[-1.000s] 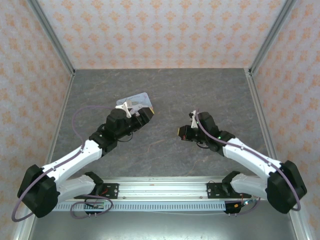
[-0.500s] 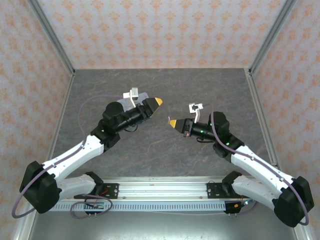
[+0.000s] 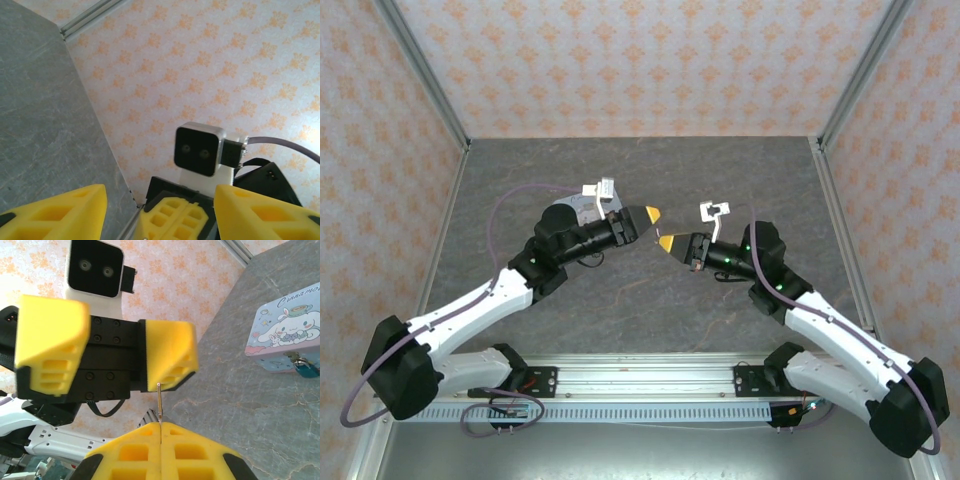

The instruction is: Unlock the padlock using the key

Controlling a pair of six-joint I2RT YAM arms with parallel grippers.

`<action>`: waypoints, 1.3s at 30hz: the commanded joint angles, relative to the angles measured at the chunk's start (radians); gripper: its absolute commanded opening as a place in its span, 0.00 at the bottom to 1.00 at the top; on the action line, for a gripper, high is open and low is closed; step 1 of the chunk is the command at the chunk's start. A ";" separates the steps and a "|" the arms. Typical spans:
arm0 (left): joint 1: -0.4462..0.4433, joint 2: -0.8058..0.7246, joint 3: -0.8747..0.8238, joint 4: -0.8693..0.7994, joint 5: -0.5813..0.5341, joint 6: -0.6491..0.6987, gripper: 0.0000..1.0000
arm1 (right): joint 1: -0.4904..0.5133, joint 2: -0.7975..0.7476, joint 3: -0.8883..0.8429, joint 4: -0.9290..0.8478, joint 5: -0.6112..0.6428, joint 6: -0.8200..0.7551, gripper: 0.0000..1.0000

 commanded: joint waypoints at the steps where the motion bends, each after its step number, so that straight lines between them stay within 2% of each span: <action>1: -0.016 0.007 0.045 -0.021 0.024 0.054 0.59 | 0.004 -0.015 0.044 0.034 -0.014 0.004 0.00; 5: -0.027 0.019 0.053 -0.036 0.033 0.080 0.57 | 0.005 -0.010 0.058 0.006 -0.007 -0.007 0.00; 12: -0.037 0.035 0.059 -0.039 0.035 0.084 0.45 | 0.004 -0.006 0.064 -0.007 0.006 -0.012 0.00; 21: -0.040 0.033 0.069 -0.060 0.040 0.101 0.23 | 0.004 -0.004 0.062 -0.013 0.036 -0.003 0.00; 27: -0.041 0.023 0.073 -0.078 0.037 0.115 0.00 | 0.005 -0.005 0.067 -0.027 0.048 -0.004 0.00; 28: -0.041 0.020 0.073 -0.082 0.034 0.118 0.00 | 0.004 -0.006 0.068 -0.036 0.050 -0.006 0.00; 33: -0.041 -0.011 0.070 -0.104 -0.011 0.132 0.00 | -0.016 -0.023 0.062 -0.055 0.039 -0.008 0.23; 39: -0.042 -0.036 0.066 -0.084 -0.045 0.125 0.00 | -0.049 -0.021 0.016 0.106 -0.031 0.076 0.35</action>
